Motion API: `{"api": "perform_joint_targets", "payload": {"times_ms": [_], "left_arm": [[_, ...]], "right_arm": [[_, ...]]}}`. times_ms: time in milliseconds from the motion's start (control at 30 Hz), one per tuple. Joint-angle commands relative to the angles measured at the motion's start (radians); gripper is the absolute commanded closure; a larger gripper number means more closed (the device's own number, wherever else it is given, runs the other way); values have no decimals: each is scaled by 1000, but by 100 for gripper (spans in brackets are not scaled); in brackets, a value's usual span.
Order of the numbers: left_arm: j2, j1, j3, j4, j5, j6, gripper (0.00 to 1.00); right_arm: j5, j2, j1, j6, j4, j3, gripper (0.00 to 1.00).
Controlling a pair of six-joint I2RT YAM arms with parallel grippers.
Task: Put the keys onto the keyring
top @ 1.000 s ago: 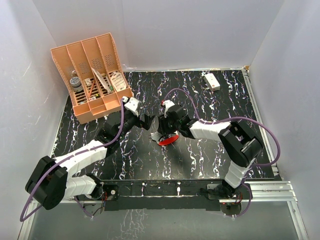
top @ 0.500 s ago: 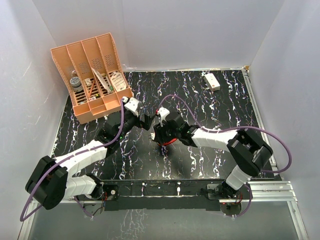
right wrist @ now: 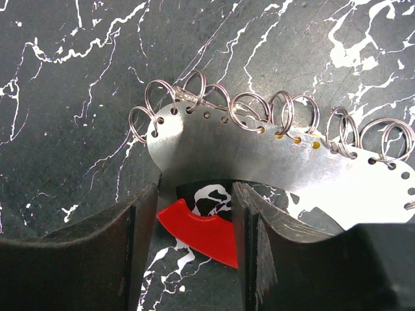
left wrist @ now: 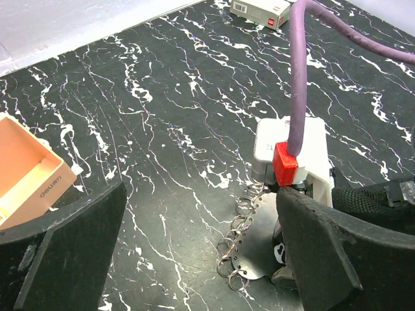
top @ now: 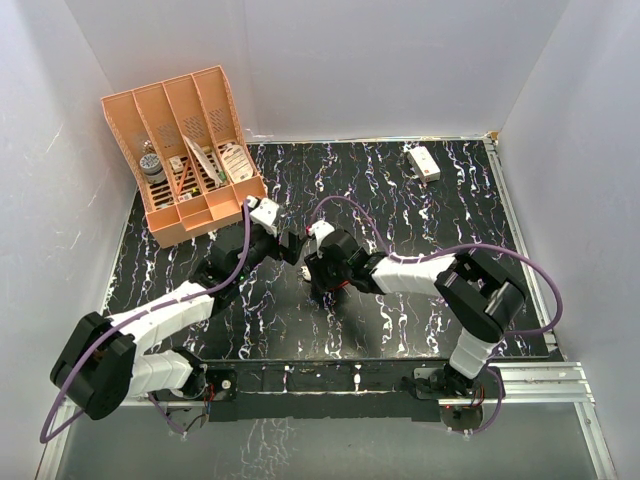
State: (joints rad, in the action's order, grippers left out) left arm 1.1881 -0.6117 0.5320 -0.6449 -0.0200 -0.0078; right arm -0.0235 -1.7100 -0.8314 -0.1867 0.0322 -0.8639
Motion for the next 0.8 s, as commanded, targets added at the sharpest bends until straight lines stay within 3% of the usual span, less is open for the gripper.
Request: {"api": "perform_joint_targets", "payload": {"times_ms": [0,767], "left_arm": [[-37,-3,5,-25,67,-8,1],[-144,86,134,226,295,-81,1]], "right_arm": [[11,-23,-59,56,-7,-37,52],[133,-37,-173,29,-45,-10,59]]}}
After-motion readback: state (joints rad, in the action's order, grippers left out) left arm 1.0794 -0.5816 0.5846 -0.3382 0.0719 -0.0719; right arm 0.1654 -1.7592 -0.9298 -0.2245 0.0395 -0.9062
